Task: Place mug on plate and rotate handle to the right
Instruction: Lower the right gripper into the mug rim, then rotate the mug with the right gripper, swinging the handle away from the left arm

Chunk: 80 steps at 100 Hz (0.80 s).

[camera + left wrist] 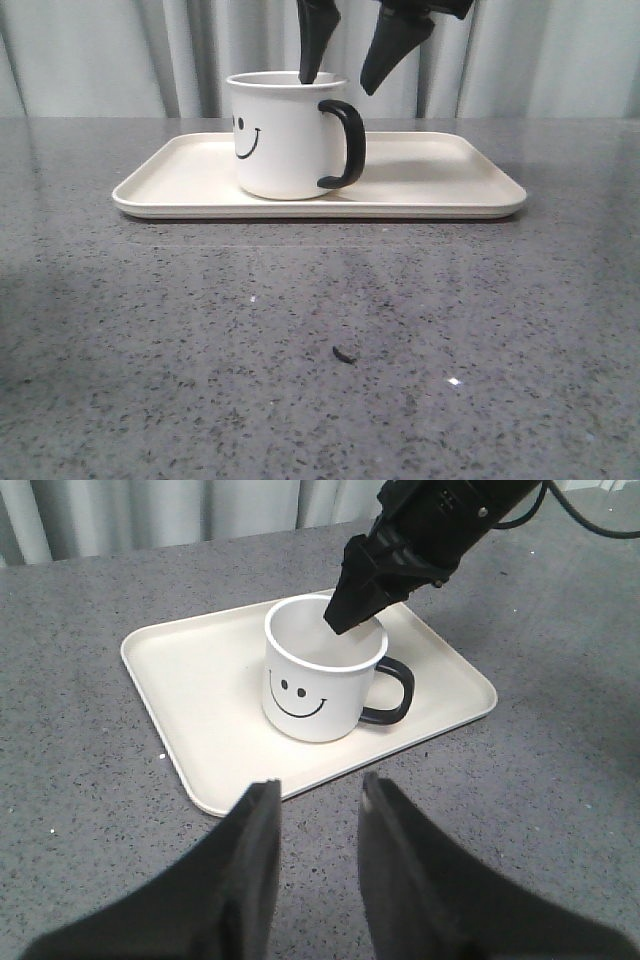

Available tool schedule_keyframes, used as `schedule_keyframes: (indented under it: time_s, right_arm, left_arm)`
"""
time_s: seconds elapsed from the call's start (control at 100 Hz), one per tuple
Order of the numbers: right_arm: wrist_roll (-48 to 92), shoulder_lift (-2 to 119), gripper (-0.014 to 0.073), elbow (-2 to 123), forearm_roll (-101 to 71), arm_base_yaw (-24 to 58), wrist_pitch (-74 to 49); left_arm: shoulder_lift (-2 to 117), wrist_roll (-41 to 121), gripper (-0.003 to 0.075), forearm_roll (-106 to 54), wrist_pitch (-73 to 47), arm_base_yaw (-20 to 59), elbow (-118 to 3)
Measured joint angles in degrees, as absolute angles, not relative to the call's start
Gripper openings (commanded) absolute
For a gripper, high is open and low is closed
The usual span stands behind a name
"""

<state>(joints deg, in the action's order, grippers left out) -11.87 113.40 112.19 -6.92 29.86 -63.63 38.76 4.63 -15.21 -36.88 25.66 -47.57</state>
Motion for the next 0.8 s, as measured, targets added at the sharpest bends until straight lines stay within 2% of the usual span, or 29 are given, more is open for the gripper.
schedule_keyframes:
  time_s: [0.06,0.12,0.34,0.48,0.8]
  right_arm:
    - [-11.87,113.71,0.0426,112.19,-6.92,29.86,-63.85]
    - [-11.87,114.10,0.0373,112.19,-7.03,29.86,-64.08]
    - [-12.14,114.69,0.0083,112.19,-7.11,29.86,-65.03]
    - [-12.28,114.73,-0.0067,112.19,-7.11,29.86,-65.37]
    - [-11.98,115.18,-0.0069,115.86,-7.16,29.86,-67.92]
  left_arm:
    - [38.76,4.63,0.0189,-15.17,-36.62,25.66,-47.57]
    - [38.76,4.63,0.0189,-15.08,-36.39,25.66,-47.57]
    - [38.76,4.63,0.0189,-15.08,-36.13,25.66,-47.57]
    - [38.76,4.63,0.0189,-15.08,-36.02,25.66,-47.57]
    - [38.76,4.63,0.0189,-15.08,-36.02,25.66,-47.57]
